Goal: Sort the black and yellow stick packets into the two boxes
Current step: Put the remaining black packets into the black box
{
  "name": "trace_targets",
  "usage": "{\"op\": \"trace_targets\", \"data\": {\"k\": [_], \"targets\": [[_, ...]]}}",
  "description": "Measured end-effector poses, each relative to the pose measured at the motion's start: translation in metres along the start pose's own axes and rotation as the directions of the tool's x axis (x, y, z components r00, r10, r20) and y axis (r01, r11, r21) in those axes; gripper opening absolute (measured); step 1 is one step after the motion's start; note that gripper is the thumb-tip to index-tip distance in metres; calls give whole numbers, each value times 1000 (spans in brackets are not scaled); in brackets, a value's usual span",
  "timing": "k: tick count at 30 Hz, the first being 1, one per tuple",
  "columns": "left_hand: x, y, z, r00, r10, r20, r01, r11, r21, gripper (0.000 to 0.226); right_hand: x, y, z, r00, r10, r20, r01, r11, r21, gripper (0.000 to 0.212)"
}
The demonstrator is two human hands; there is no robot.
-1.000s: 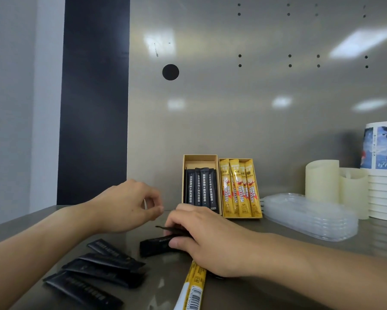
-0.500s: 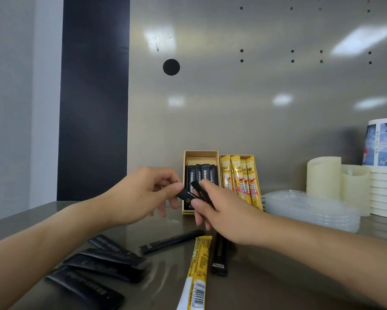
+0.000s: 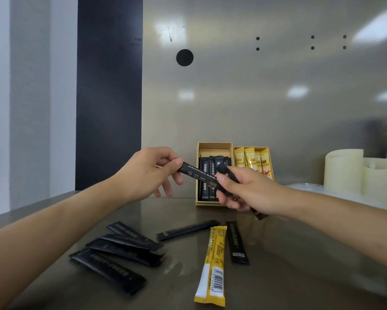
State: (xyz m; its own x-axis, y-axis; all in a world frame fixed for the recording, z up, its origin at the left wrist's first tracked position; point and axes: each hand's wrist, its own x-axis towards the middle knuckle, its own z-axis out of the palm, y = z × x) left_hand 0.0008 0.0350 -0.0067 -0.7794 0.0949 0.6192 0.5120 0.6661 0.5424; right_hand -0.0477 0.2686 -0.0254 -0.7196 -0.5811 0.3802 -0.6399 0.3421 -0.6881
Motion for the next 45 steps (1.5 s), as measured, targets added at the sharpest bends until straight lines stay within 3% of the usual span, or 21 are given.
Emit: {"op": "trace_targets", "data": {"k": [3, 5, 11, 17, 22, 32, 37, 45], "targets": [[1, 0, -2, 997, 41, -61, -41, 999, -2, 8, 0, -2, -1, 995, 91, 27, -95, 919, 383, 29], [2, -1, -3, 993, 68, -92, -69, 998, -7, 4, 3, -1, -2, 992, 129, 4, -115, 869, 481, 32], [4, -4, -2, 991, 118, -65, -118, 993, 4, 12, 5, 1, -1, 968, 191, -161, -93, 874, 478, 22], [2, -6, 1, 996, 89, 12, -88, 994, -58, 31, 0, -3, -8, 967, 44, -250, 34, 954, 299, 21], [1, -3, 5, 995, 87, 49, -83, 993, -84, 21, 1, 0, -7, 960, -2, -280, 58, 980, 191, 18], [2, -7, 5, 997, 62, 46, -60, 996, -59, 16, 2, -7, -2, 956, 80, -284, 15, 948, 319, 19], [2, -8, 5, 995, 50, 81, -47, 998, -35, 9, 2, -5, -6, 955, 46, -295, 64, 934, 353, 22], [-1, -11, 4, 979, -41, 201, 25, 996, 80, 24, 7, 4, -25, 889, 31, -458, 84, 970, 229, 17]]}}
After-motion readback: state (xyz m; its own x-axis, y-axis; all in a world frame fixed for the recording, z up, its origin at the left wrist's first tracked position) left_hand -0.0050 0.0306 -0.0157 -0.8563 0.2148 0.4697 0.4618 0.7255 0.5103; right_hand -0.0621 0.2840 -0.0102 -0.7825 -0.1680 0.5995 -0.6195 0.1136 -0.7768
